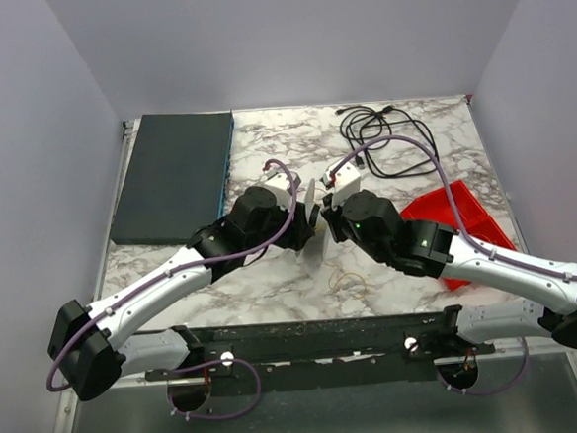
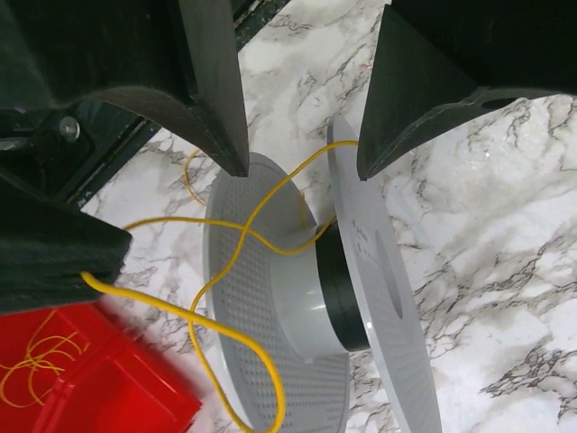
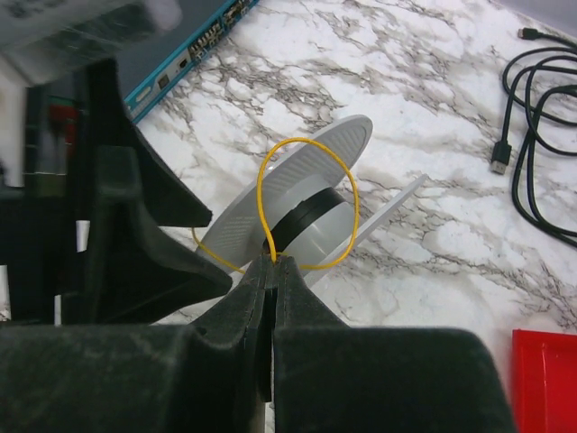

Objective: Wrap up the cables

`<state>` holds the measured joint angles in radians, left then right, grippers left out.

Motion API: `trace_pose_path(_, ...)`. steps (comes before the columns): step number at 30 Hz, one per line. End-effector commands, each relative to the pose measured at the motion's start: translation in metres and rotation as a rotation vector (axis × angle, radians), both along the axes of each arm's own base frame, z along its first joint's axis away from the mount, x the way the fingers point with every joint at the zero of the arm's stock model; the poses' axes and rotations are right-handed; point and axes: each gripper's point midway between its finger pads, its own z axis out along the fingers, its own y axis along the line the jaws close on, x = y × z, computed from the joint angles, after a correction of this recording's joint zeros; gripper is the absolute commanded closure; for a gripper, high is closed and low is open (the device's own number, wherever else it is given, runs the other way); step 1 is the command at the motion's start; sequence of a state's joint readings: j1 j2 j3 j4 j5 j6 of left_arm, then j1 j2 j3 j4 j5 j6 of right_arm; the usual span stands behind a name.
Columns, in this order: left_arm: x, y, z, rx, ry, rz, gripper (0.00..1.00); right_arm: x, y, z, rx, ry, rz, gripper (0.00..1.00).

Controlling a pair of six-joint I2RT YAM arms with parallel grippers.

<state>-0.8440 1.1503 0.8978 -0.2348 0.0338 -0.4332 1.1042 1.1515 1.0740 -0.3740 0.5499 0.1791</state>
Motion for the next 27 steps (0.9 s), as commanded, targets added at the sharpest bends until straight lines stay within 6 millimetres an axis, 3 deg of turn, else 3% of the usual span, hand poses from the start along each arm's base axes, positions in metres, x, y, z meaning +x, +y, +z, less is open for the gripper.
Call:
trace_pose_path(1,0.025,0.0,0.005,0.045,-0.025,0.082,0.5,0.006,0.013,0.018,0.044,-0.053,0.051,0.99)
trace_pose_path(6,0.034,0.002,-0.008,0.094,-0.014,0.121,0.55,0.012,0.018,0.015,0.047,-0.053,0.062,0.99)
trace_pose_path(14,0.037,0.007,-0.018,0.137,-0.015,0.138,0.76,0.037,0.012,0.007,0.061,-0.027,0.046,0.99)
trace_pose_path(23,0.044,0.002,-0.015,0.16,-0.04,0.123,0.98,0.071,0.01,-0.022,0.092,0.062,0.027,0.99)
trace_pose_path(27,0.047,0.0,-0.01,0.162,-0.055,0.12,1.0,0.077,0.009,-0.03,0.09,0.084,0.017,0.99)
